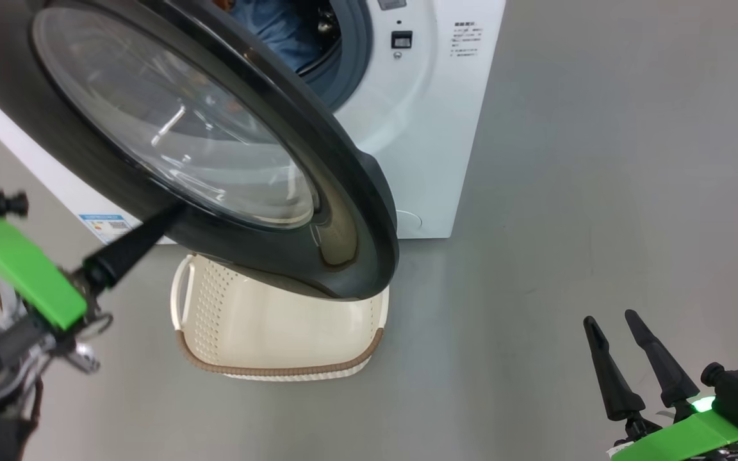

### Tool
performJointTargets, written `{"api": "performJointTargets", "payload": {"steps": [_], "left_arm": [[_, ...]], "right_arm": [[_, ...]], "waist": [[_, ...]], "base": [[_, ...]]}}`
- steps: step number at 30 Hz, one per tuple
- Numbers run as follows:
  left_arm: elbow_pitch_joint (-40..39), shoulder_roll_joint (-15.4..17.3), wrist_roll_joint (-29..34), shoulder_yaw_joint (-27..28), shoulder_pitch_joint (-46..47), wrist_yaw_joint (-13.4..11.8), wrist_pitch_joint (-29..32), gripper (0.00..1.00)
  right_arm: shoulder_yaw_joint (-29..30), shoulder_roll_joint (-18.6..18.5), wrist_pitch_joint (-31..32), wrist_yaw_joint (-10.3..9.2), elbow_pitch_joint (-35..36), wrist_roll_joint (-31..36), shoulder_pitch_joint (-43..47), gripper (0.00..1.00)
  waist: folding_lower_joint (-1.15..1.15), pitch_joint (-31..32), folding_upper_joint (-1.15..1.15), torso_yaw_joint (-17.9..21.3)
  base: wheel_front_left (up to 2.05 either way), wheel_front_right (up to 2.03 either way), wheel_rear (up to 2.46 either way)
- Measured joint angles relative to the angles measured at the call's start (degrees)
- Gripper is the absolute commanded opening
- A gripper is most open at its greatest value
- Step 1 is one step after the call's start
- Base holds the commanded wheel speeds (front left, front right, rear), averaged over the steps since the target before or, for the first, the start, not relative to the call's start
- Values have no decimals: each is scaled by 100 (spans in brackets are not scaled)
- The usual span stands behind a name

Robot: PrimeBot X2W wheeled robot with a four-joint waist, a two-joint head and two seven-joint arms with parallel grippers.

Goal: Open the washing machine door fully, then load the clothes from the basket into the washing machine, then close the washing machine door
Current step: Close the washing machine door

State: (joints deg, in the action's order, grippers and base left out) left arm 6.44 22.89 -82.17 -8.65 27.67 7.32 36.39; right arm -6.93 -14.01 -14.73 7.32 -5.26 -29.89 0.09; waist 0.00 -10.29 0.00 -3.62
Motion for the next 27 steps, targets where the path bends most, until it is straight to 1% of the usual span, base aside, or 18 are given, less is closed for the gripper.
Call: {"api": "performJointTargets", "payload": {"steps": [8,14,18,21,25,27], "left_arm": [[12,238,48,-193,-757,0,-918,100],[2,390,180,-406,-1274,0,-1767,100],[0,517,259,-633,-1609,0,-2414,100],[0,634,371,-912,-1778,0,-2896,100],[19,703,389,-1267,-1942,0,-3509,100],[73,784,514,-1461,-1976,0,-3822,100]], "right_arm": [[35,-78,0,0,10,0,16,100],[85,-101,0,0,7,0,23,100],[131,-133,0,0,4,0,48,100],[152,-162,0,0,-5,-1,140,100],[199,-189,0,0,-10,-1,143,100],[215,-194,0,0,-8,-1,148,100]], "waist": [[0,61,0,-99],[0,60,0,-59],[0,69,0,21],[0,87,0,101],[0,112,0,208],[0,124,0,267]], "base": [[0,0,0],[0,0,0],[0,0,0],[0,0,0],[0,0,0],[0,0,0]]}}
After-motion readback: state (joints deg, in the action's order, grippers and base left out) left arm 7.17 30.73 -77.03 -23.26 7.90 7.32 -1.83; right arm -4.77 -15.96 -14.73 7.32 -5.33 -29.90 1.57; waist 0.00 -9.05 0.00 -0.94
